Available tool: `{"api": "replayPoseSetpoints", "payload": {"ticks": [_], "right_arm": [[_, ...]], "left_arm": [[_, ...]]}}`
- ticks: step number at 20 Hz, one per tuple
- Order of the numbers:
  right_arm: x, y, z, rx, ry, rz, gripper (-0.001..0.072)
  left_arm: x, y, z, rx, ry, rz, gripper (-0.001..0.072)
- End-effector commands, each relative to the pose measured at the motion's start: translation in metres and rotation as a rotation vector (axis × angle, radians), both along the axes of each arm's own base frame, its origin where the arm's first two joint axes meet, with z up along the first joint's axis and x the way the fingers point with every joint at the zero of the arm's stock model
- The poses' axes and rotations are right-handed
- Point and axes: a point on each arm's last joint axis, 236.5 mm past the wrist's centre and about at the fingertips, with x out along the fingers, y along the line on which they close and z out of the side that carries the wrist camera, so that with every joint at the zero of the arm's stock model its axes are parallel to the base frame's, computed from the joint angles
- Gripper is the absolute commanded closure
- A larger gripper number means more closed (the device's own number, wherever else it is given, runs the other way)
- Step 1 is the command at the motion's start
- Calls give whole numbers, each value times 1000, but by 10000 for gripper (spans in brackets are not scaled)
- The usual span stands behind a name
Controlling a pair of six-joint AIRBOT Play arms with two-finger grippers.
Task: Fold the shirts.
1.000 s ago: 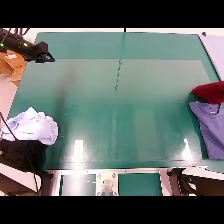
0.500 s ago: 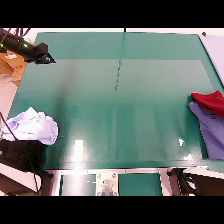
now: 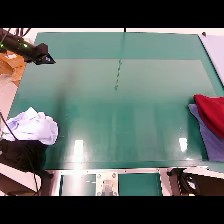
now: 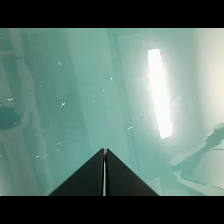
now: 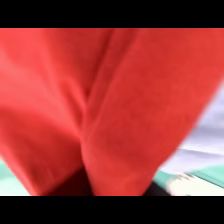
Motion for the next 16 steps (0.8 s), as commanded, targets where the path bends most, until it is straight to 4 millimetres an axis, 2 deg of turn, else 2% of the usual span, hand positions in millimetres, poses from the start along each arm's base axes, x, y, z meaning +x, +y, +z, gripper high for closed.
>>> {"api": "replayPoseSetpoints", "payload": {"ticks": [1, 3, 4, 6, 8, 10, 13, 16], "right_arm": [[-45, 9, -33, 20, 180, 25, 39], [-44, 10, -36, 31, 179, 24, 40], [-36, 9, -33, 29, 151, 21, 39], [-3, 5, -16, 10, 51, 31, 41], [33, 12, 9, 11, -36, 86, 41], [62, 31, 30, 33, -68, 125, 41], [80, 76, 54, 112, -4, 220, 41], [114, 100, 75, 48, -47, 350, 64]], "left_arm": [[0, 0, 0, 2, -2, -2, 684], [0, 0, 0, 2, -4, -1, 684], [1, 0, 0, 2, -4, -1, 684], [1, 0, 1, 1, -8, 1, 684], [5, -3, 5, -15, -30, 1, 684], [6, -8, 9, -42, -36, -4, 684], [1, -20, 20, -96, -50, -36, 684], [-6, -22, 38, -92, -82, -44, 685]]}}
